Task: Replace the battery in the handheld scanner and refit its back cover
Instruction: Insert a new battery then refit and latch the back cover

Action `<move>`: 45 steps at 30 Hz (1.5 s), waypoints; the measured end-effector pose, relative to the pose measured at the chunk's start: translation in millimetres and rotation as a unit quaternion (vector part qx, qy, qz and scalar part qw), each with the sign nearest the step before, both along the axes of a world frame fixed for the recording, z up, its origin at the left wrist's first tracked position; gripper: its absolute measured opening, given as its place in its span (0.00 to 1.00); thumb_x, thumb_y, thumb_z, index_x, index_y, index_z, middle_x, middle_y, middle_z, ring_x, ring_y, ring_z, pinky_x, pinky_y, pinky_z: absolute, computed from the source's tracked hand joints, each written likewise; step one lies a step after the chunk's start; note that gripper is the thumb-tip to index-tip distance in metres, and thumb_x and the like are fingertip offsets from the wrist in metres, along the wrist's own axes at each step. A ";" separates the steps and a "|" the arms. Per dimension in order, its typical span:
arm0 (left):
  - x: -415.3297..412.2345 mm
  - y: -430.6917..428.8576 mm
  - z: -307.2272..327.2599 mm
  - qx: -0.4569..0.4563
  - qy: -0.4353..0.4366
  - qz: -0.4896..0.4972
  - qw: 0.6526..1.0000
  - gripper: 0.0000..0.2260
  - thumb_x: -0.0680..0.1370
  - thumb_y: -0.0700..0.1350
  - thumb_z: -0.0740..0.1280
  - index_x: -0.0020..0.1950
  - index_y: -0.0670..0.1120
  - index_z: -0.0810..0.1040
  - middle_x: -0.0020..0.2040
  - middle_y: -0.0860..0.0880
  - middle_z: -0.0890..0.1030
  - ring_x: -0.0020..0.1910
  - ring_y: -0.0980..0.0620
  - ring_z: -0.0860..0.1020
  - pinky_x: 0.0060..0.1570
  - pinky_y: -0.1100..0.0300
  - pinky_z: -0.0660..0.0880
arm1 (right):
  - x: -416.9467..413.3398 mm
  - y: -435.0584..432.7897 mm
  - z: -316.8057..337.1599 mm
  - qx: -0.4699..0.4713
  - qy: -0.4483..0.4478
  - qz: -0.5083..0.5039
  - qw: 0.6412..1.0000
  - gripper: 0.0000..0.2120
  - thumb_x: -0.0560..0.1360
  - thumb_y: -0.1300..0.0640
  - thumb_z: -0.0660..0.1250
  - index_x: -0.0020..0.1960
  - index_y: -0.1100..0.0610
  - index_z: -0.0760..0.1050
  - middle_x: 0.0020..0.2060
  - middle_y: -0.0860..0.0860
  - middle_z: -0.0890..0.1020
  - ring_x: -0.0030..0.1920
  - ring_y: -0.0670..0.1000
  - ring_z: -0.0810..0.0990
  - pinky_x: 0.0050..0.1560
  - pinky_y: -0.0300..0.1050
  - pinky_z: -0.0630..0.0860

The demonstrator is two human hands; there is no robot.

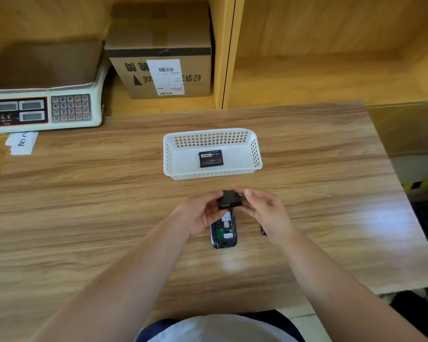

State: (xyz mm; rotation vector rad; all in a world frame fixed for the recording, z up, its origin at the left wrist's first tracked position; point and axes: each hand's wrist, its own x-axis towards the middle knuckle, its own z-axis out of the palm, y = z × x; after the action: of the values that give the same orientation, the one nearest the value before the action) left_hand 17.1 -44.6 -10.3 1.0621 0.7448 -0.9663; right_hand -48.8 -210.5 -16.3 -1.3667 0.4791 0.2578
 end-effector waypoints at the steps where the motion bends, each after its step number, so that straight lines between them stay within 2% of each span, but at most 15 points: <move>1: -0.3 -0.5 1.1 -0.007 -0.023 -0.016 1.000 0.06 0.76 0.37 0.69 0.52 0.38 0.78 0.40 0.42 0.82 0.34 0.49 0.82 0.32 0.60 0.82 | 1.2 -1.5 0.9 0.016 0.003 -0.004 1.000 0.15 0.75 0.56 0.68 0.61 0.55 0.79 0.60 0.51 0.81 0.62 0.49 0.79 0.65 0.53 0.73; 4: -0.5 -1.1 4.0 -0.041 -0.084 -0.060 0.994 0.11 0.77 0.33 0.66 0.58 0.39 0.79 0.46 0.42 0.85 0.43 0.49 0.84 0.42 0.56 0.83 | 3.9 -5.1 1.0 0.043 0.001 0.001 0.999 0.27 0.75 0.70 0.66 0.68 0.48 0.73 0.64 0.46 0.78 0.61 0.45 0.79 0.61 0.50 0.75; 6: 0.1 -0.6 5.3 -0.038 -0.112 -0.062 0.991 0.13 0.76 0.31 0.66 0.59 0.40 0.79 0.48 0.43 0.85 0.45 0.48 0.85 0.44 0.55 0.82 | 4.8 -5.6 2.7 0.034 0.003 0.002 0.999 0.31 0.73 0.75 0.65 0.70 0.50 0.71 0.61 0.48 0.80 0.55 0.46 0.82 0.55 0.46 0.78; 9: 0.5 0.9 8.8 -0.024 -0.154 -0.047 0.987 0.15 0.73 0.28 0.67 0.58 0.38 0.80 0.51 0.41 0.85 0.47 0.47 0.85 0.45 0.56 0.82 | 5.4 -5.0 7.3 -0.016 -0.011 0.010 1.000 0.25 0.71 0.77 0.66 0.62 0.56 0.76 0.53 0.54 0.84 0.51 0.50 0.83 0.48 0.40 0.80; 11: -1.3 2.6 9.5 -0.017 -0.182 -0.045 0.982 0.14 0.71 0.26 0.68 0.53 0.39 0.83 0.48 0.41 0.85 0.47 0.46 0.84 0.46 0.56 0.80 | 5.0 -3.6 9.4 -0.057 -0.025 0.013 0.998 0.19 0.70 0.76 0.68 0.56 0.59 0.78 0.50 0.54 0.85 0.51 0.50 0.83 0.49 0.39 0.80; 14: -5.8 5.7 9.3 -0.008 -0.228 -0.060 0.972 0.15 0.69 0.25 0.69 0.45 0.42 0.86 0.47 0.40 0.85 0.51 0.40 0.82 0.56 0.50 0.77 | 4.6 -1.6 9.5 -0.076 -0.038 0.009 0.996 0.15 0.68 0.76 0.70 0.51 0.63 0.78 0.48 0.56 0.84 0.49 0.50 0.83 0.53 0.41 0.80; 18: -8.7 9.1 7.8 -0.016 -0.248 -0.056 0.967 0.16 0.69 0.24 0.69 0.42 0.45 0.87 0.45 0.43 0.86 0.52 0.40 0.81 0.61 0.47 0.74 | 4.8 1.5 8.6 -0.080 -0.050 0.007 0.995 0.14 0.68 0.76 0.70 0.48 0.60 0.79 0.45 0.52 0.84 0.46 0.45 0.83 0.52 0.39 0.79; 21: -9.0 10.3 8.8 -0.051 -0.244 -0.028 0.968 0.15 0.70 0.24 0.67 0.43 0.42 0.85 0.46 0.42 0.85 0.50 0.42 0.82 0.57 0.51 0.77 | 4.6 4.1 6.5 -0.053 -0.049 -0.003 0.997 0.14 0.70 0.74 0.70 0.48 0.58 0.79 0.44 0.50 0.85 0.47 0.45 0.83 0.50 0.39 0.79; 24: -9.2 11.1 6.3 -0.099 -0.229 -0.003 0.968 0.11 0.71 0.23 0.66 0.47 0.37 0.80 0.48 0.40 0.84 0.50 0.44 0.83 0.49 0.57 0.80 | 3.9 5.9 2.4 -0.015 -0.020 0.019 0.999 0.10 0.71 0.70 0.71 0.49 0.59 0.78 0.45 0.54 0.85 0.49 0.51 0.82 0.57 0.50 0.78; 29: -12.8 11.3 -2.8 -0.045 -0.202 -0.021 0.978 0.12 0.71 0.24 0.68 0.44 0.41 0.77 0.47 0.40 0.82 0.52 0.41 0.81 0.57 0.50 0.79 | 1.9 4.1 4.7 -0.018 -0.019 0.019 1.000 0.09 0.71 0.70 0.70 0.48 0.60 0.76 0.44 0.53 0.82 0.49 0.53 0.80 0.59 0.56 0.77; 33: -19.2 12.9 -8.5 0.037 -0.225 -0.082 0.970 0.10 0.72 0.30 0.71 0.46 0.44 0.78 0.47 0.45 0.82 0.49 0.47 0.82 0.56 0.49 0.79 | -0.5 4.6 3.8 -0.053 -0.027 0.032 0.998 0.09 0.73 0.70 0.69 0.49 0.58 0.76 0.46 0.54 0.82 0.51 0.54 0.81 0.57 0.51 0.79; 36: -23.1 14.4 -10.1 -0.015 -0.194 -0.063 0.979 0.03 0.77 0.41 0.69 0.49 0.43 0.80 0.49 0.44 0.83 0.51 0.45 0.82 0.56 0.45 0.79 | -1.4 6.0 2.7 -0.090 -0.023 0.034 0.995 0.10 0.73 0.69 0.69 0.49 0.56 0.77 0.45 0.52 0.83 0.50 0.50 0.81 0.56 0.48 0.79; 38: -23.2 14.8 -12.3 -0.038 -0.131 -0.031 0.990 0.10 0.79 0.46 0.66 0.54 0.41 0.80 0.50 0.41 0.84 0.49 0.44 0.82 0.51 0.47 0.81 | -1.8 6.3 6.2 -0.111 -0.026 0.039 0.993 0.10 0.72 0.70 0.69 0.49 0.56 0.78 0.45 0.50 0.83 0.47 0.43 0.81 0.53 0.42 0.78; 41: -24.2 14.5 -10.9 -0.041 -0.064 -0.049 0.996 0.09 0.80 0.41 0.63 0.54 0.40 0.81 0.47 0.39 0.84 0.38 0.47 0.83 0.39 0.56 0.82 | -2.3 6.5 9.5 -0.121 -0.040 0.071 0.989 0.10 0.71 0.72 0.69 0.49 0.61 0.78 0.46 0.53 0.83 0.41 0.36 0.79 0.44 0.31 0.75; 45: -27.6 16.1 -11.3 -0.087 -0.009 -0.047 0.995 0.08 0.80 0.37 0.62 0.52 0.36 0.80 0.41 0.41 0.83 0.32 0.51 0.81 0.32 0.61 0.80 | -3.5 7.4 7.7 -0.067 -0.044 0.059 0.995 0.12 0.70 0.74 0.69 0.51 0.63 0.80 0.50 0.57 0.84 0.48 0.44 0.82 0.48 0.35 0.78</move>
State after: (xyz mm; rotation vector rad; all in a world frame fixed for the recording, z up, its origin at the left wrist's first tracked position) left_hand -10.6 -28.5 -21.6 0.9591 0.5872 -1.0807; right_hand -52.3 -203.0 -8.5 -1.5333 0.3487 0.2643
